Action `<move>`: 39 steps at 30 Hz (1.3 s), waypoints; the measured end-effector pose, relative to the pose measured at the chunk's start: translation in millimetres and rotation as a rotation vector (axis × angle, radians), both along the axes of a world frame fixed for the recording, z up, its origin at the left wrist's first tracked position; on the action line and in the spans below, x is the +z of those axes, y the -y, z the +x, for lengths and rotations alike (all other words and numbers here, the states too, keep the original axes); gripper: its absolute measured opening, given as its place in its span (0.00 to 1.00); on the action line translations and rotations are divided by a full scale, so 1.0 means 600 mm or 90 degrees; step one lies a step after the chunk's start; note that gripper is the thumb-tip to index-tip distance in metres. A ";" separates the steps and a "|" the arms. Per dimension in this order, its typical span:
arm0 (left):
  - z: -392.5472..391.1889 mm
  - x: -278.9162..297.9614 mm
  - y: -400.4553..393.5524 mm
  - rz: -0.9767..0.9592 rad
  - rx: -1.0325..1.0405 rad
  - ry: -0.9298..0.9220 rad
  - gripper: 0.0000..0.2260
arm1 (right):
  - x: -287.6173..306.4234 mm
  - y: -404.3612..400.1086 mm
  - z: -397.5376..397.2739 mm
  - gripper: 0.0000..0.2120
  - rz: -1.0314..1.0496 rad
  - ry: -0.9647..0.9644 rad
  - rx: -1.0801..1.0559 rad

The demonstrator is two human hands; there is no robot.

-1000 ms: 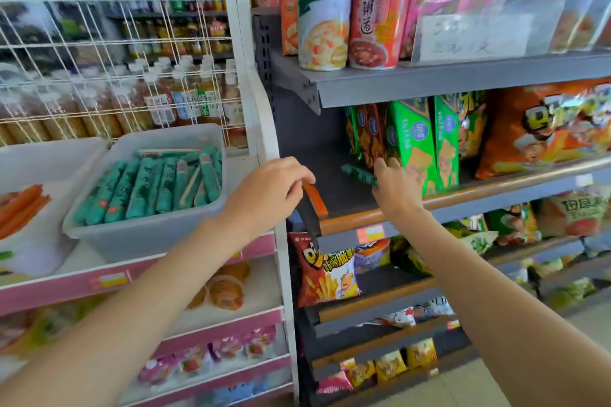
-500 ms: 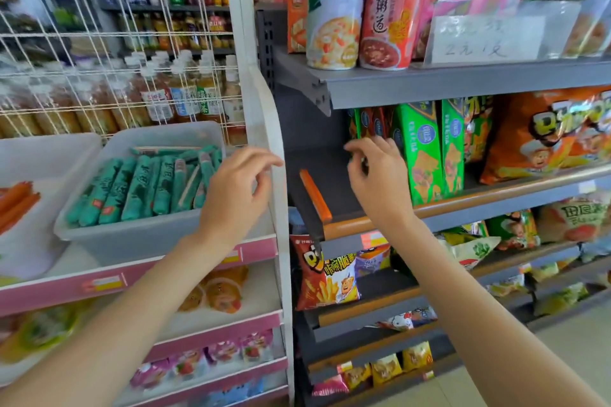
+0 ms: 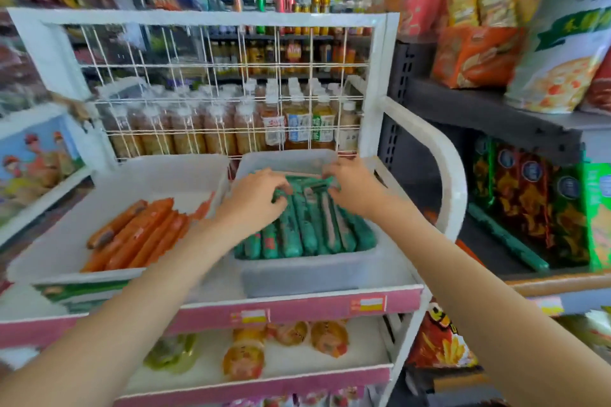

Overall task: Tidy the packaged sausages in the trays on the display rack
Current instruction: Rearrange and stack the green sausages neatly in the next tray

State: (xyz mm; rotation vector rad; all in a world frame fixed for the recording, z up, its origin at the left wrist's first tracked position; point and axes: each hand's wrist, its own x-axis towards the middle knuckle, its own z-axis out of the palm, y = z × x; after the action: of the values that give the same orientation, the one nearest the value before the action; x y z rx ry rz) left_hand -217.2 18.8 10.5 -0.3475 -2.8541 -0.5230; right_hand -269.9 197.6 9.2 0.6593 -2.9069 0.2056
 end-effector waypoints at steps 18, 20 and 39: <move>-0.116 0.014 0.063 0.164 -0.158 0.182 0.12 | 0.043 0.090 -0.058 0.24 -0.320 0.092 -0.019; -0.118 0.020 0.061 0.249 -0.158 0.199 0.11 | 0.048 0.101 -0.061 0.24 -0.385 0.106 0.013; -0.128 0.070 0.073 0.382 -0.148 -0.016 0.16 | 0.122 0.115 -0.075 0.19 -0.682 0.055 0.208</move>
State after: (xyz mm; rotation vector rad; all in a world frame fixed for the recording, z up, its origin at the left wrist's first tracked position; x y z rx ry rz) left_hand -294.1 -25.1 52.4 -0.5616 -2.4801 -1.3534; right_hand -315.0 128.7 82.3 0.8575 -2.1989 1.6650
